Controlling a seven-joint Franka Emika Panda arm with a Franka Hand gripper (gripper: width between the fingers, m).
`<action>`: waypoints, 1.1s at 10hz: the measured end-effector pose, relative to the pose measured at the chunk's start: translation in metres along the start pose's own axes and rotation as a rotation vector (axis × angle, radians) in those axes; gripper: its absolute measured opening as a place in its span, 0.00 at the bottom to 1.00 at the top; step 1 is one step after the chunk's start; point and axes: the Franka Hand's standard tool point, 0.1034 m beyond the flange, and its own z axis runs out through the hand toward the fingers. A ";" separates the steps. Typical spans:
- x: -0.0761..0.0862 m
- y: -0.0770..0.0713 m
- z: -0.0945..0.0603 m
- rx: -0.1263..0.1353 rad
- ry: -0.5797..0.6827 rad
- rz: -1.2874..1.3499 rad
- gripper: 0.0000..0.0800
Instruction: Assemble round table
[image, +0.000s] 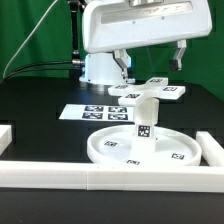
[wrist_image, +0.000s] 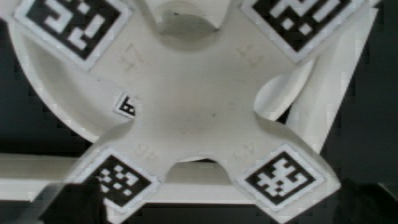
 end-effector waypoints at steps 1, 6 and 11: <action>0.000 0.002 0.000 -0.003 -0.002 -0.062 0.81; -0.004 0.011 0.000 -0.012 -0.011 -0.343 0.81; -0.008 0.024 0.000 -0.031 -0.035 -0.632 0.81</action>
Offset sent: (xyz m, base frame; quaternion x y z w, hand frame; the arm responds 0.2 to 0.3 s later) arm -0.0008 -0.0003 -0.0008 0.0041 0.0013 -0.1920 0.9814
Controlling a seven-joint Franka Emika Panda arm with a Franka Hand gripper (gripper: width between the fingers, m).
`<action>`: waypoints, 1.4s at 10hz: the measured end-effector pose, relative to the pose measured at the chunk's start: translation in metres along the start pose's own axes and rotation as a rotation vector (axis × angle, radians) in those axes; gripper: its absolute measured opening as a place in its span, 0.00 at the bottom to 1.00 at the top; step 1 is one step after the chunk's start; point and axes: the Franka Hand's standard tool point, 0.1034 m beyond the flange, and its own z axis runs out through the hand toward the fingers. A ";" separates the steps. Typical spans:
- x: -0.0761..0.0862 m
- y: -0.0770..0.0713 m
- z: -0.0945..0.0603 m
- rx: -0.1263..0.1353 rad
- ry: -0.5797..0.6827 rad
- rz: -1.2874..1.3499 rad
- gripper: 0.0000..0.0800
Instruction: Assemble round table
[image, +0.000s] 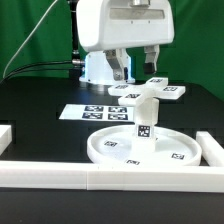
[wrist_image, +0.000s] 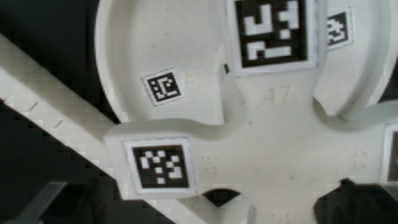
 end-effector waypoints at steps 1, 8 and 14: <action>-0.001 0.001 0.000 -0.001 -0.002 -0.024 0.81; -0.007 0.009 -0.002 -0.039 -0.074 -0.462 0.81; -0.003 0.004 -0.001 -0.035 -0.117 -0.743 0.81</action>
Offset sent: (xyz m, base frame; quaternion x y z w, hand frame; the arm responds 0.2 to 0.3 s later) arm 0.0079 0.0010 0.0054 -0.0306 -0.0154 -0.1752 0.9839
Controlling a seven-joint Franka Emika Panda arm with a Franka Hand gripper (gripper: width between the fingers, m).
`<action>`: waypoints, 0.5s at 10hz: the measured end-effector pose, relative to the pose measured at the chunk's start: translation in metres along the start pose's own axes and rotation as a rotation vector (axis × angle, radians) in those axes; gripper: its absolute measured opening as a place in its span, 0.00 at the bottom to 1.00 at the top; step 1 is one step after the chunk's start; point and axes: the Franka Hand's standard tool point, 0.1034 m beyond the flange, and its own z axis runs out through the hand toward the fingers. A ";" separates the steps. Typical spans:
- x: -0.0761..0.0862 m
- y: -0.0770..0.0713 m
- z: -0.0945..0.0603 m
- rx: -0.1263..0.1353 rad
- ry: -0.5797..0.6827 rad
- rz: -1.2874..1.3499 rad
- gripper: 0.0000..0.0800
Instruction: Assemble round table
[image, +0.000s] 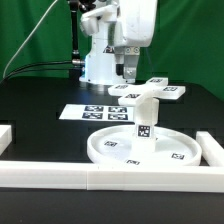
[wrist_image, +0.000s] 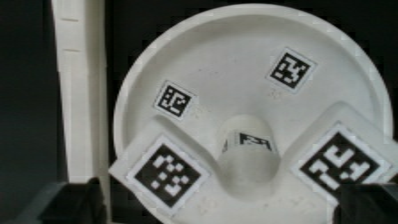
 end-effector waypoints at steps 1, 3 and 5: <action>0.011 -0.001 0.001 0.006 0.001 0.033 0.81; 0.021 -0.005 0.007 0.020 0.004 0.052 0.81; 0.025 -0.007 0.008 0.030 0.005 0.086 0.81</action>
Offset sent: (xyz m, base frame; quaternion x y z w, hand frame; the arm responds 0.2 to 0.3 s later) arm -0.0028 0.0154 -0.0076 0.0022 0.0043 0.0112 0.9999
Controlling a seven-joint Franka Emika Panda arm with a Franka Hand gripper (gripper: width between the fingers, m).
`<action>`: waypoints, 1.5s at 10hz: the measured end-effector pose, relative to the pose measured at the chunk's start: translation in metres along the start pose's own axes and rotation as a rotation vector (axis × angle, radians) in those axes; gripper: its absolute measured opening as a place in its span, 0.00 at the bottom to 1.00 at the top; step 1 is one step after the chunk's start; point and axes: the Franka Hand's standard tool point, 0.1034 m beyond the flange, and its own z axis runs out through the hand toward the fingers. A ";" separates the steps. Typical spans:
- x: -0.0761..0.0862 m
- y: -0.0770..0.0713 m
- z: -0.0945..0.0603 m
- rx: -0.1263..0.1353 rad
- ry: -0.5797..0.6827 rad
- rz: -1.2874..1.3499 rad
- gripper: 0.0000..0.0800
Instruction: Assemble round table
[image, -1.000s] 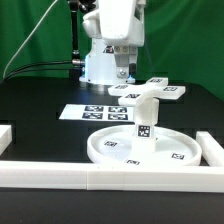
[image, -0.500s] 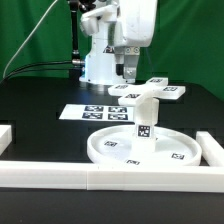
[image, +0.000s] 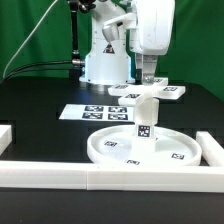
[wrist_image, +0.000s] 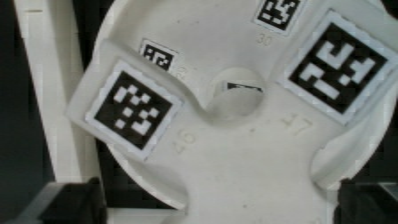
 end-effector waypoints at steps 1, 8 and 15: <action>-0.002 0.000 0.000 0.000 -0.002 0.000 0.81; 0.008 0.001 0.013 -0.032 0.004 -0.022 0.81; 0.001 0.002 0.017 -0.028 0.002 0.007 0.81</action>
Offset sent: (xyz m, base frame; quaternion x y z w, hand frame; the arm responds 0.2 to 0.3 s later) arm 0.0000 0.0000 0.0000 0.0000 0.0000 0.0000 1.0000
